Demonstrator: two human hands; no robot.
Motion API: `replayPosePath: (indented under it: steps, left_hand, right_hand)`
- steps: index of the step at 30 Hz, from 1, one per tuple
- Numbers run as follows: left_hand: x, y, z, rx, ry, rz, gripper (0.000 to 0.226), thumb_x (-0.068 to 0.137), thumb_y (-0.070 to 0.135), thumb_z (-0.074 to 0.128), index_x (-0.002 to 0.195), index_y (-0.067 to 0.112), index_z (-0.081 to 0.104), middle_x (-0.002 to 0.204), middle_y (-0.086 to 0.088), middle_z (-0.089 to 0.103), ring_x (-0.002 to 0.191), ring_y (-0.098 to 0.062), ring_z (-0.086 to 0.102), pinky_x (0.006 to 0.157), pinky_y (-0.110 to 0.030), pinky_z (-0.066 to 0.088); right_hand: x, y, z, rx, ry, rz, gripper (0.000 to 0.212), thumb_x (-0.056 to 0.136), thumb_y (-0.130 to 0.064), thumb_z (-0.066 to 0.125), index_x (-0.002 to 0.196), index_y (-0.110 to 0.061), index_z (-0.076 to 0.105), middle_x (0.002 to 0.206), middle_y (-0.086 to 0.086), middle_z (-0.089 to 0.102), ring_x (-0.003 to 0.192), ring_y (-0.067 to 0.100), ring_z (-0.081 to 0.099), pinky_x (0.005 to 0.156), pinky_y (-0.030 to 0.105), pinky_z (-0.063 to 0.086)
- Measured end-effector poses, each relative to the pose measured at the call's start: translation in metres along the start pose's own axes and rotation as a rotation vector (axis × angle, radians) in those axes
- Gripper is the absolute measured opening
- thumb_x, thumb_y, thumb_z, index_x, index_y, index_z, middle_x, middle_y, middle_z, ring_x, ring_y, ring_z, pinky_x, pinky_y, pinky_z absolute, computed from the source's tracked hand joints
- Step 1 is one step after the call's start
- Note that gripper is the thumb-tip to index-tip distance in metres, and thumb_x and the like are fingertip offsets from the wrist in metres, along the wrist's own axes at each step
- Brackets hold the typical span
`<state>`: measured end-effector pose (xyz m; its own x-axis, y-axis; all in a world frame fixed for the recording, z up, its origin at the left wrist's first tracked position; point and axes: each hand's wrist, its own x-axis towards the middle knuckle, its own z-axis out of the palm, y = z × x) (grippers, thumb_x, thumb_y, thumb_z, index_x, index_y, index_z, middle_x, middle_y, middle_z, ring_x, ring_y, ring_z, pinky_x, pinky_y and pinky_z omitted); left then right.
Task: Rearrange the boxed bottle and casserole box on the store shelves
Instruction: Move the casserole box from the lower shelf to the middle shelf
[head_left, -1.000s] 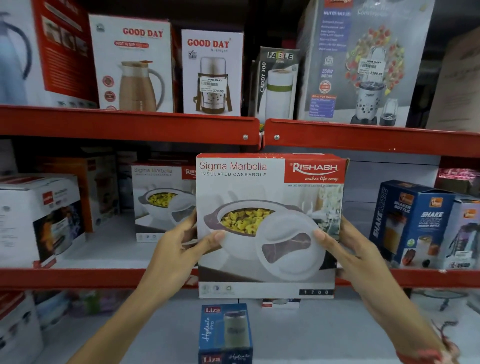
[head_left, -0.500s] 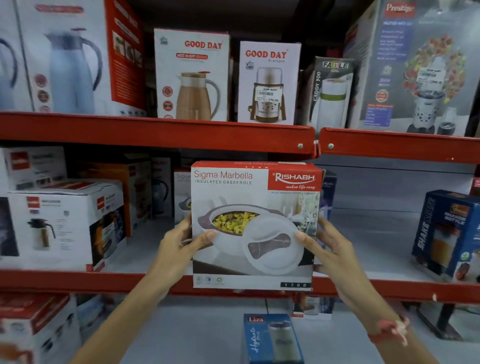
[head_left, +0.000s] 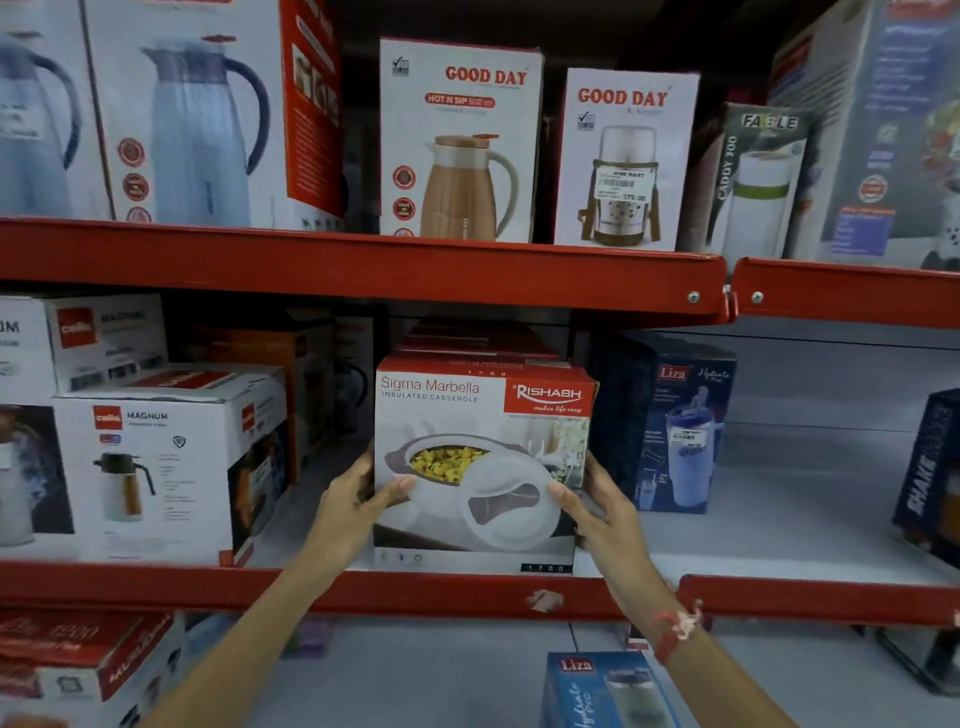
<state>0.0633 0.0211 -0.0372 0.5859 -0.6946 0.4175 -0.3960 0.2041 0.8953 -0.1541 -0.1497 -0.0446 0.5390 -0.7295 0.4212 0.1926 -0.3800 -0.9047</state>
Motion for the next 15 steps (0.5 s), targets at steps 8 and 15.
replayPosePath:
  steps: [8, 15]
  left_hand:
    - [0.003, -0.005, 0.0, 0.046, 0.0, 0.009, 0.049, 0.072, 0.04, 0.068, 0.119, 0.043, 0.055, 0.097, 0.03, 0.073, 0.095, 0.0, 0.07, 0.098, -0.045, 0.052]
    - [0.0, -0.006, 0.0, 0.094, 0.016, 0.024, 0.058, 0.08, 0.035, 0.068, 0.135, 0.031, 0.049, 0.103, 0.032, 0.071, 0.099, 0.003, 0.067, 0.098, -0.043, 0.053]
  right_hand:
    - [0.007, 0.01, 0.003, -0.017, 0.018, 0.021, 0.065, 0.079, -0.041, 0.072, 0.141, -0.04, 0.05, 0.137, -0.019, 0.061, 0.132, 0.008, 0.053, 0.113, 0.05, 0.041]
    - [0.01, 0.017, 0.001, 0.001, -0.025, 0.028, 0.065, 0.079, -0.044, 0.071, 0.14, -0.045, 0.047, 0.14, -0.019, 0.059, 0.134, 0.011, 0.051, 0.109, 0.056, 0.044]
